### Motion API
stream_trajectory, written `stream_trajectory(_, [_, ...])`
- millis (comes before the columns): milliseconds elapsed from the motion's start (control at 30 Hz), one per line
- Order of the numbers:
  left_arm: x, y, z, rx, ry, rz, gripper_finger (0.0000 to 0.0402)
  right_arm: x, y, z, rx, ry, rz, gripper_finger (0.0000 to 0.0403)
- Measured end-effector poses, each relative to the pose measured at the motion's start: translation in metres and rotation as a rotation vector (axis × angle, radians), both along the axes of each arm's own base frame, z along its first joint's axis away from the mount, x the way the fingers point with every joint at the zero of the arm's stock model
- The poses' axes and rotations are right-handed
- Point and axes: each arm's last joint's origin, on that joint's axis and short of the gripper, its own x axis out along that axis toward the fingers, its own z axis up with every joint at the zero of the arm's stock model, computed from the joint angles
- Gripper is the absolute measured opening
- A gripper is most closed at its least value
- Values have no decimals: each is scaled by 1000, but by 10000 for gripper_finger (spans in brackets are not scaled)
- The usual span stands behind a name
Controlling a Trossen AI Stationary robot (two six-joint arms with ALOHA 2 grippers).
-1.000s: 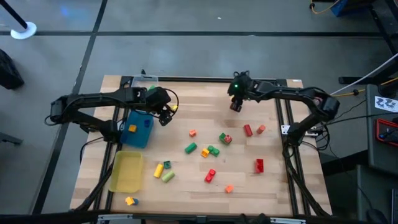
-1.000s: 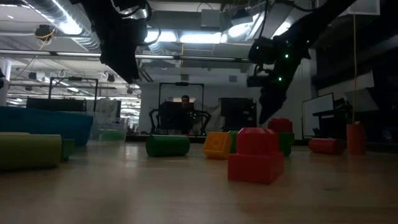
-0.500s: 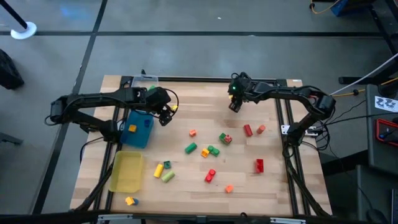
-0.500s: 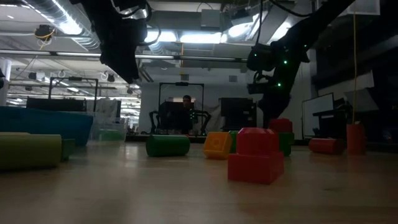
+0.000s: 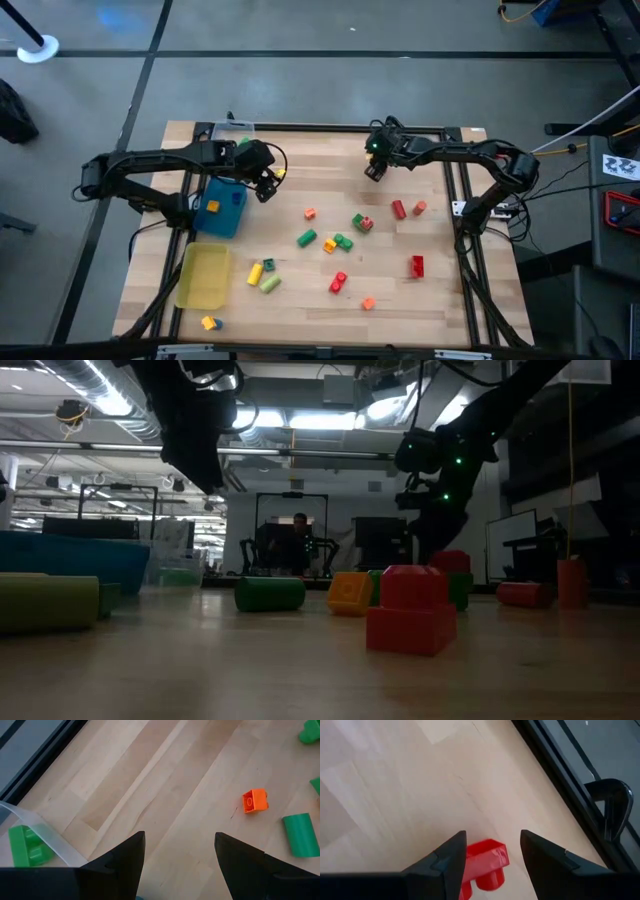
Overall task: Sort blocks by size
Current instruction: Put the top red 2 stud game piece into the transparent bin
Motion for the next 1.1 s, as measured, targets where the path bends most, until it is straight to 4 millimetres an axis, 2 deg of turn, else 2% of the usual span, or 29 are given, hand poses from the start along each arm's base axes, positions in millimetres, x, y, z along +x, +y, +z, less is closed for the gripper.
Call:
stream_trajectory(433, [0,0,0,2,1,-3,223,9,21,0,-88,34,-52,188])
stream_trajectory(633, [0,0,0,13,9,-24,223,11,25,0,-99,27,-76,188])
stream_trajectory(967, [0,0,0,13,10,-25,223,18,24,-33,-46,112,-89,188])
stream_trajectory(1100, [0,0,0,13,10,-25,223,18,24,-39,-51,138,-97,188])
